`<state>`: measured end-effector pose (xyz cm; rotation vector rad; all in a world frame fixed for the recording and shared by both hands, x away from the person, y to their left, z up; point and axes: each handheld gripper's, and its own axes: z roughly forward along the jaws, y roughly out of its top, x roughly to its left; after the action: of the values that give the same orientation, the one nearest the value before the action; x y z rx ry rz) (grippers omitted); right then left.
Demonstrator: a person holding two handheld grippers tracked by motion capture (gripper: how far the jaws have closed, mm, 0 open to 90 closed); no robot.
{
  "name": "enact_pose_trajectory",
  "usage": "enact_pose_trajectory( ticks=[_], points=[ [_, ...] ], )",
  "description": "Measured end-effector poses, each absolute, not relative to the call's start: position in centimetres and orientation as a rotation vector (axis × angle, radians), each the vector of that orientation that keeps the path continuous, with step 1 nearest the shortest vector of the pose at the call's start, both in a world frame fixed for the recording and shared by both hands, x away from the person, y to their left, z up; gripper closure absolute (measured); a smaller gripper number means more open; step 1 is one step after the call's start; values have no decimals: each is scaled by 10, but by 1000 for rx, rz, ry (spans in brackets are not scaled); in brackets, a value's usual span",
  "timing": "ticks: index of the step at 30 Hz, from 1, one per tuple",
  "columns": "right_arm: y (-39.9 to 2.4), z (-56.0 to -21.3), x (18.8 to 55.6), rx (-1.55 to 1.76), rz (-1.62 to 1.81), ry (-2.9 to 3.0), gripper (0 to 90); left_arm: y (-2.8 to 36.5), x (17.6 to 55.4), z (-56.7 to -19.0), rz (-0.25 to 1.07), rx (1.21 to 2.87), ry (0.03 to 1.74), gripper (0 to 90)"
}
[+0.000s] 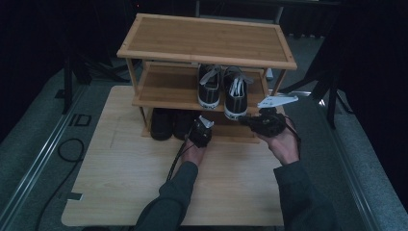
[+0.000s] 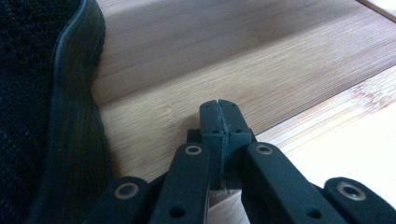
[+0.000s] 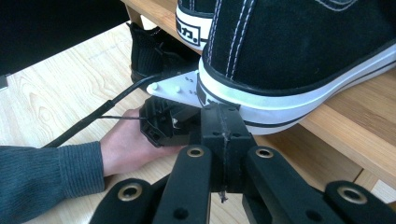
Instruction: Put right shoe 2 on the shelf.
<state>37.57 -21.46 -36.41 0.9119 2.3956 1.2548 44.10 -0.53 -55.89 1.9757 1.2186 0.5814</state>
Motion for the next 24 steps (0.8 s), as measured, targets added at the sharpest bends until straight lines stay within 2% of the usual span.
enact_pose_trajectory(
  ticks=[8,24],
  points=[
    [-202,-368,379,903,1261,2390,900,-4,441,-559,575,1975,1216,898],
    [-203,-364,388,909,1197,2366,900,-5,441,-559,576,1972,1220,899]
  ],
)
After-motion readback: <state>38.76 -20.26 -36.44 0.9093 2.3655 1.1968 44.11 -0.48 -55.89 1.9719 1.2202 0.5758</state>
